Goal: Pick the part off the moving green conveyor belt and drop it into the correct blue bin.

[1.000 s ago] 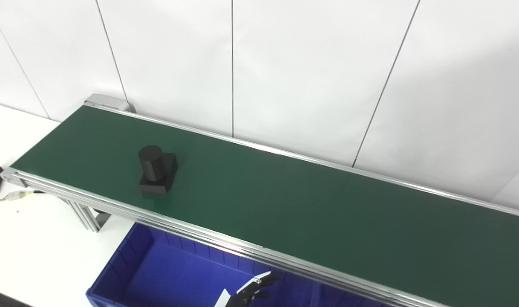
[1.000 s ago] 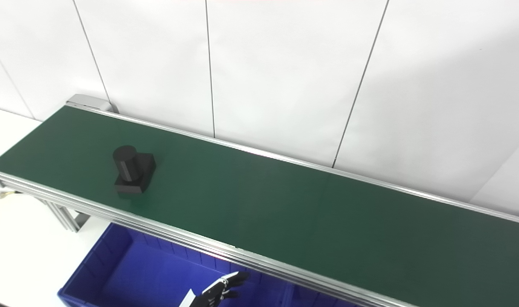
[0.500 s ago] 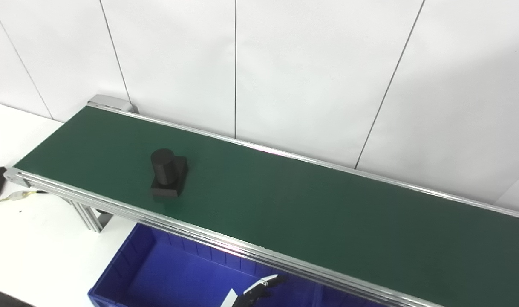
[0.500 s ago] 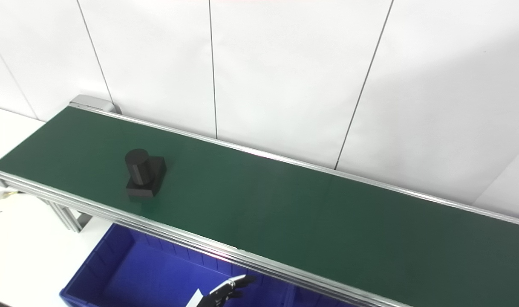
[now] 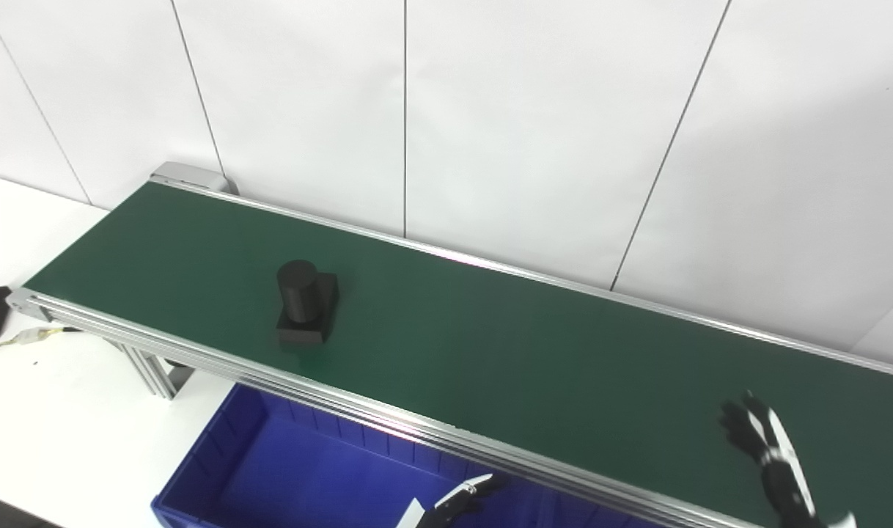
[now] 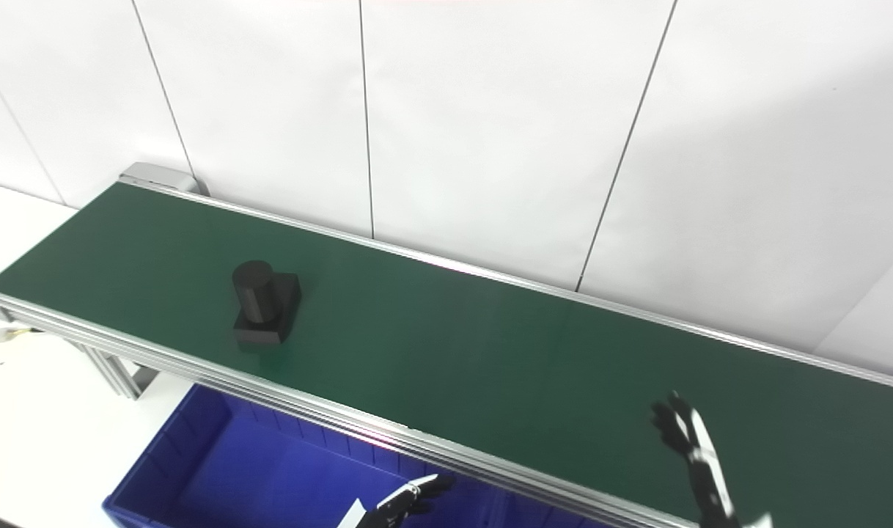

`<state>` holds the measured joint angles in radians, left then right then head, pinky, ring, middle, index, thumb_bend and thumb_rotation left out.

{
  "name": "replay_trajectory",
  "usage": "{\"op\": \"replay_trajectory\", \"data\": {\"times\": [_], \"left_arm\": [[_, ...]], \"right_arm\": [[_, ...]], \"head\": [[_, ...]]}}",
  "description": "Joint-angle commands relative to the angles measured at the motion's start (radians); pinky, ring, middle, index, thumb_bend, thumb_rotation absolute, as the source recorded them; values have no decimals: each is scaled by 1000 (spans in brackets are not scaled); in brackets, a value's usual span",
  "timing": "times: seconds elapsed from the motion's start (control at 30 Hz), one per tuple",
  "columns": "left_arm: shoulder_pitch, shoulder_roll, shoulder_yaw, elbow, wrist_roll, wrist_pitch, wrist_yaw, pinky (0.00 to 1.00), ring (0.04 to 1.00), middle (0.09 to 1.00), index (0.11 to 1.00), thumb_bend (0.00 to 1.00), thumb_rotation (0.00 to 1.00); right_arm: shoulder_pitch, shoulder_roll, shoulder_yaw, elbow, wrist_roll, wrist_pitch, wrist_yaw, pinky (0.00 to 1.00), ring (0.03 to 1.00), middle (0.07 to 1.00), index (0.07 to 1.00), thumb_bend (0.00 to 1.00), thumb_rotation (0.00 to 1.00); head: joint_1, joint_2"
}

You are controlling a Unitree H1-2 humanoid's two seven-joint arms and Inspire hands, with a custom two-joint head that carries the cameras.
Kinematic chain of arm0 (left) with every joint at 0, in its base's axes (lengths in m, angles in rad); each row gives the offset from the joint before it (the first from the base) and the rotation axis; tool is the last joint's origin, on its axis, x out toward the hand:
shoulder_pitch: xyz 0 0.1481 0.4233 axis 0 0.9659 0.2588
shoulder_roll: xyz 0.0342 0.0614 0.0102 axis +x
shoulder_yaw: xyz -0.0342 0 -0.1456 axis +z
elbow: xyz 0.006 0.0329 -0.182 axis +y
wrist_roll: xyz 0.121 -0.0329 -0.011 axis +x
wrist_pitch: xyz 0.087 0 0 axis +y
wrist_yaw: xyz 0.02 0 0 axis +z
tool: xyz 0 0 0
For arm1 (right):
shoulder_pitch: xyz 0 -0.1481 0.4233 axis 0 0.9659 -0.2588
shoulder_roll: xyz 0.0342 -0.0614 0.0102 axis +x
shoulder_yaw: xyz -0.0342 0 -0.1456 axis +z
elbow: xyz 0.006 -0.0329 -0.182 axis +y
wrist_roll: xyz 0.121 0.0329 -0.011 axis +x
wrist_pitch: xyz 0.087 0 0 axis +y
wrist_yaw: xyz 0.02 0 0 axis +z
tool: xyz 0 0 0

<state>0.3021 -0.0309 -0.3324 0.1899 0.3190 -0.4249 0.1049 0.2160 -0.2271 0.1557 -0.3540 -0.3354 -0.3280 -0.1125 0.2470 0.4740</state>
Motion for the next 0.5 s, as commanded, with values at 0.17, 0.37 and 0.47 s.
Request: {"op": "replay_trajectory", "data": {"times": [0.17,0.37,0.47], "left_arm": [[-24,-5,-63,4,37,-45,97,795,844,852,827,1000,357],[-33,1,-95,13,50,-45,148,788,839,850,824,1000,344],[-32,5,-104,6,53,-45,159,803,844,854,827,1000,350]], "right_arm": [[-164,-8,-25,9,106,107,127,785,844,864,938,817,569],[-234,10,-33,31,130,163,172,736,816,847,926,774,528],[-249,17,-38,36,132,173,181,733,816,841,918,773,487]], "head": [[21,8],[28,16],[16,35]]}}
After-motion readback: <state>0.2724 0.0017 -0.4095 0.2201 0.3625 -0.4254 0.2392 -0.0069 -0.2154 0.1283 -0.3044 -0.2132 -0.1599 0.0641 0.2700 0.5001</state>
